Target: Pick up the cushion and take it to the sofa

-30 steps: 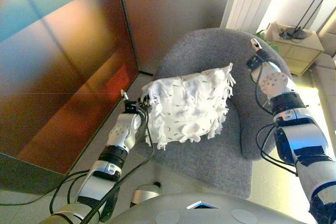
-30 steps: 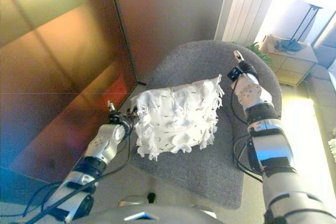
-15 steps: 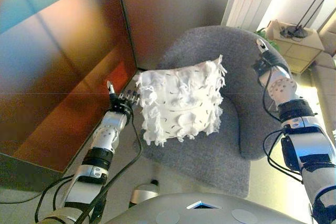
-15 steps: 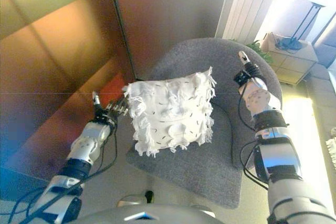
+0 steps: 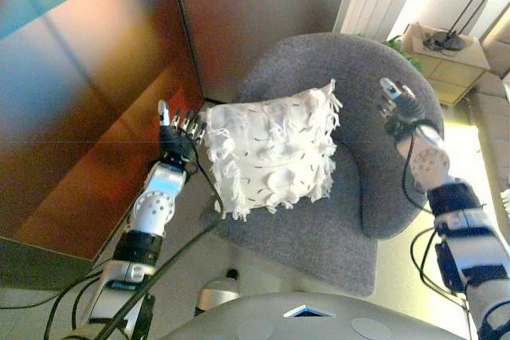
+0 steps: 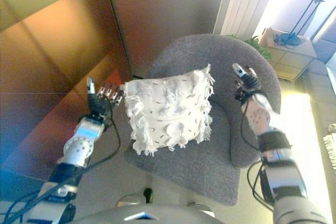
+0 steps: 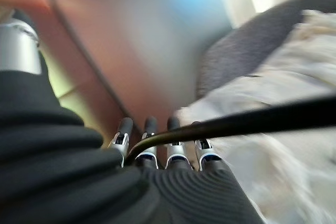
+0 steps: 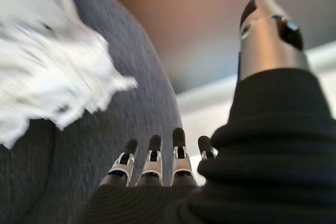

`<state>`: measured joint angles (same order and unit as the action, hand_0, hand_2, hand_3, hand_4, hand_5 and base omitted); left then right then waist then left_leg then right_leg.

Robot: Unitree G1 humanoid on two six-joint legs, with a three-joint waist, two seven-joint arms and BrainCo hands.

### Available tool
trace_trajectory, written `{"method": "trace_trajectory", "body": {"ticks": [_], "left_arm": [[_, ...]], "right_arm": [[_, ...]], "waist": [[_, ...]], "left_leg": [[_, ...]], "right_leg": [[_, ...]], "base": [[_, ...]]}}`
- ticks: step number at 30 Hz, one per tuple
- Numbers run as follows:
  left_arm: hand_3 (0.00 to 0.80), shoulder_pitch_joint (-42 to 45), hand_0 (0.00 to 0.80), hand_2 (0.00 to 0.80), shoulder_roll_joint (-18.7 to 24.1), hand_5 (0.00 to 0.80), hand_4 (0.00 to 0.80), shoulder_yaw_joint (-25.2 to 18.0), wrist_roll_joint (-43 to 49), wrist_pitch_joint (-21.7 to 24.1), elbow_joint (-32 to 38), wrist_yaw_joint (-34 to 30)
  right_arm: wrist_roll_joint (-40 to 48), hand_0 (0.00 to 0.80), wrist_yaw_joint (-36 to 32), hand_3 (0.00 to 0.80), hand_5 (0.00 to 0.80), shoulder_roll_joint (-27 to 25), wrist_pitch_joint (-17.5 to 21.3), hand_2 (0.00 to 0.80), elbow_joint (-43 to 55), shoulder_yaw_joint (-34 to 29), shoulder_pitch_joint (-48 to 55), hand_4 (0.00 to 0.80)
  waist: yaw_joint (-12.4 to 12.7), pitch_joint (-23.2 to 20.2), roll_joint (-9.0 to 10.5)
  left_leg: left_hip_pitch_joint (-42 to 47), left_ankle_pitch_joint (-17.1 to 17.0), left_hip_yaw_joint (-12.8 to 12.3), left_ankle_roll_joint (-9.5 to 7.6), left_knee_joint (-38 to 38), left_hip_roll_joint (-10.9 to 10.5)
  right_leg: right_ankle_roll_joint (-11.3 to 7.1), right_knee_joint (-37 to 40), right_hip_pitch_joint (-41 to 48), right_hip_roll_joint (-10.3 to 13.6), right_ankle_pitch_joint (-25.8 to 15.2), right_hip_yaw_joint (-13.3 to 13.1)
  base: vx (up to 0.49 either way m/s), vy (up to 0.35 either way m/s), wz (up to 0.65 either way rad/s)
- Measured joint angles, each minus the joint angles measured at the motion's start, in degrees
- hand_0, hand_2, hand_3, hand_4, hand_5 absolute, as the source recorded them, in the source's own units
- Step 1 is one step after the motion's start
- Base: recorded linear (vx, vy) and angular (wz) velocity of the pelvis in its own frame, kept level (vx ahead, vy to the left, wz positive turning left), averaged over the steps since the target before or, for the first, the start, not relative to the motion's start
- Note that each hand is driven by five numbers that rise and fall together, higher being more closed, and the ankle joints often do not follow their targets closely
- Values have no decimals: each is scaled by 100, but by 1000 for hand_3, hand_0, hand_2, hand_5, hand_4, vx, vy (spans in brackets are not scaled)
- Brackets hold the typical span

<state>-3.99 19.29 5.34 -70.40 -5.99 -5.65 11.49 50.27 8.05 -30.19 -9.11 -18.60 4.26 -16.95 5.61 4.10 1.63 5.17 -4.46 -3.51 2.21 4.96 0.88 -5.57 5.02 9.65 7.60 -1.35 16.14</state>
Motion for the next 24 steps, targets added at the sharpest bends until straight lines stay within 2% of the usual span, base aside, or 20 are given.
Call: {"method": "trace_trajectory", "body": {"ticks": [4, 6, 9, 11, 16, 20, 24], "left_arm": [[0, 811, 0, 0, -94, 0, 0, 17, 909, -169, 23, -650], [0, 955, 0, 0, -103, 0, 0, 22, 1316, -142, -60, -931], [0, 978, 0, 0, -106, 0, 0, 85, 1758, 84, -298, -1297], [0, 1006, 0, 0, -47, 0, 0, 221, 2193, 396, -399, -1458], [0, 1160, 0, 0, 95, 0, 0, 618, 3102, 957, -469, -1549], [0, 1267, 0, 0, 222, 0, 0, 905, 3358, 1152, -546, -1513], [0, 1276, 0, 0, 215, 0, 0, 1223, 3359, 1318, -707, -1407]], "right_arm": [[-751, 0, -917, 0, 0, 409, 390, 0, 316, 108, 1192, 0], [-967, 0, -1119, 0, 0, 509, 597, 0, 315, 243, 1538, 0], [-1009, 0, -1157, 0, 0, 666, 956, 0, 317, 396, 1779, 0], [-889, 0, -1155, 0, 0, 906, 1163, 0, 317, 397, 1913, 0], [-442, 0, -1316, 0, 0, 1130, 1326, 0, 318, 739, 2380, 0], [-389, 0, -1473, 0, 0, 1136, 1421, 0, 249, 1068, 2545, 0], [-451, 0, -1467, 0, 0, 1133, 1844, 0, 234, 1276, 2592, 0]], "waist": [[-1, 8, 14], [-9, 23, 25], [-105, 23, 28], [-187, 22, 24], [-307, 38, -15], [-333, 59, -85], [-332, 38, -129]], "left_leg": [[-52, 41, -160, 10, 0, 33], [-95, 44, -271, 17, -1, 64], [-85, 55, -317, 31, 0, 89], [-81, 66, -411, 46, 0, 115], [-83, 95, -546, 58, 0, 144], [-90, 115, -594, 67, 0, 161], [-178, 117, -593, 72, -1, 180]], "right_leg": [[8, -5, -145, -15, 8, -155], [14, -28, -259, -18, -16, -163], [12, -29, -274, -29, -14, -182], [15, -28, -328, -49, -17, -275], [28, -36, -409, -53, -42, -318], [29, -25, -462, -60, -68, -341], [41, 3, -542, -84, -85, -348]], "base": [[-70, -53, -21], [-64, -50, -27], [-62, -42, -11], [-77, -44, -22], [-97, -36, -15], [-118, -30, -13], [-96, -24, -2]]}}
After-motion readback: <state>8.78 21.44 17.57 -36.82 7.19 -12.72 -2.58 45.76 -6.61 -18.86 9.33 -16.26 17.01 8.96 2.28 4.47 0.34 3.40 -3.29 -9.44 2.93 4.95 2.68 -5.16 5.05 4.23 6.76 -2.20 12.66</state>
